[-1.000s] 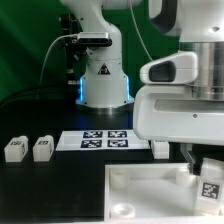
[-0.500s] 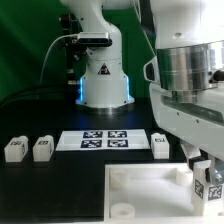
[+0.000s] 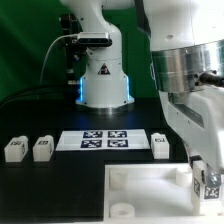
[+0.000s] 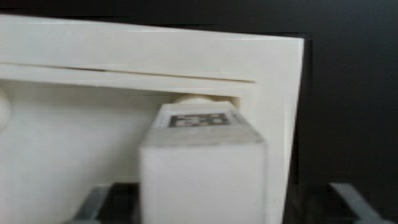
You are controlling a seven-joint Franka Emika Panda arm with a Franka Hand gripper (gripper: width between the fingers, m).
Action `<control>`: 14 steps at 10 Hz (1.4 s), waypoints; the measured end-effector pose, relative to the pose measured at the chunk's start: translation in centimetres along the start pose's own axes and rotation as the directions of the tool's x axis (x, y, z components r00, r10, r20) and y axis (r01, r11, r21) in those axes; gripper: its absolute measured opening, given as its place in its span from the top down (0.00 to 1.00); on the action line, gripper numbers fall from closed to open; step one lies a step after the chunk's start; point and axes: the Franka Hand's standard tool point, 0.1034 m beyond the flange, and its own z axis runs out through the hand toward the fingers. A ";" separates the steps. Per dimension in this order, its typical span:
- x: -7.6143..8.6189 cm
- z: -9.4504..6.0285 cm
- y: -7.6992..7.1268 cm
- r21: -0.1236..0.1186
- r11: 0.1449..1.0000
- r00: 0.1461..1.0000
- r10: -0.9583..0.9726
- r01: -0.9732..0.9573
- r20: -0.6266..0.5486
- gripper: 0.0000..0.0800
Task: Assemble one leg
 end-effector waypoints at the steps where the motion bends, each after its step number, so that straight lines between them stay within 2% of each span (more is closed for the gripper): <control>1: -0.4 0.0 -0.1 0.004 0.976 0.976 -0.219 0.219 0.001 0.29; 2: -0.5 0.0 -0.1 0.004 0.938 0.938 -0.348 0.348 0.001 0.22; 3: -0.4 0.1 -0.1 0.002 0.893 0.893 -0.450 0.450 -0.001 0.19; 6: -0.2 0.1 0.0 -0.001 0.741 0.741 -0.671 0.671 -0.002 0.19; 7: -0.1 0.2 -0.1 -0.029 0.567 0.567 -0.824 0.823 -0.011 0.19; 8: -0.5 0.2 -0.4 -0.068 0.352 0.352 -0.936 0.933 -0.010 0.19; 10: -0.6 0.2 -0.4 -0.073 0.335 0.335 -0.942 0.939 -0.009 0.19; 11: -0.6 0.2 -0.4 -0.071 0.368 0.368 -0.930 0.927 -0.012 0.34; 12: -0.6 0.2 -0.4 -0.069 0.452 0.452 -0.892 0.889 -0.018 0.52; 13: -0.3 0.2 -0.3 -0.069 0.570 0.570 -0.821 0.819 -0.029 0.62; 14: -0.1 0.2 -0.3 -0.067 0.649 0.648 -0.761 0.758 -0.037 0.62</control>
Offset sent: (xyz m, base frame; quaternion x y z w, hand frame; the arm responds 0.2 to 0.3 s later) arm 0.0000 0.0000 0.0000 0.0000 0.0000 -0.2667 0.9638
